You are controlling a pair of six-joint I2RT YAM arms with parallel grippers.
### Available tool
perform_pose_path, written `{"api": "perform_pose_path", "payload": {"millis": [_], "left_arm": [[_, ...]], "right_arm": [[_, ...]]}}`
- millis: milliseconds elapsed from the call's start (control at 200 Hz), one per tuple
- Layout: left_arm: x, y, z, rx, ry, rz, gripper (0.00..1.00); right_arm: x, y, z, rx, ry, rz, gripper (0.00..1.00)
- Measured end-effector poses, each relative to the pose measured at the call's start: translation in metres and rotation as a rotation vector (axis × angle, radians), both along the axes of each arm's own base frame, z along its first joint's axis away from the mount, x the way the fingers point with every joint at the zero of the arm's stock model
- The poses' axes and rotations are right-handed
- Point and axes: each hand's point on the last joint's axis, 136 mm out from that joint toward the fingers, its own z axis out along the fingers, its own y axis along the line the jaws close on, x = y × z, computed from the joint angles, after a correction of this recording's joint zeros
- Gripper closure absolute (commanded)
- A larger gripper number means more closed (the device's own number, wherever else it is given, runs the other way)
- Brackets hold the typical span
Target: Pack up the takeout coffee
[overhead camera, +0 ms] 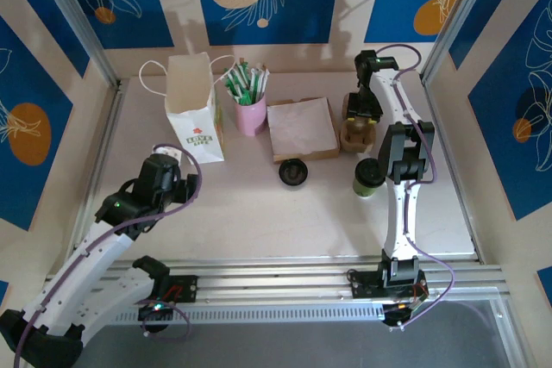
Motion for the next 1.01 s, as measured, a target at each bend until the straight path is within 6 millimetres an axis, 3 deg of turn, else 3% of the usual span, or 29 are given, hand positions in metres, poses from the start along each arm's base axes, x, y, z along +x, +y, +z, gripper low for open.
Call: {"api": "perform_pose_path", "payload": {"millis": [345, 1005], "left_arm": [[0.000, 0.000, 0.000, 0.001, 0.000, 0.000, 0.14], [0.001, 0.001, -0.001, 0.007, 0.002, 0.005, 0.14]], "right_arm": [[0.002, 0.003, -0.011, 0.013, 0.021, 0.008, 0.54], [0.006, 0.002, -0.006, 0.010, 0.007, 0.007, 0.66]]}}
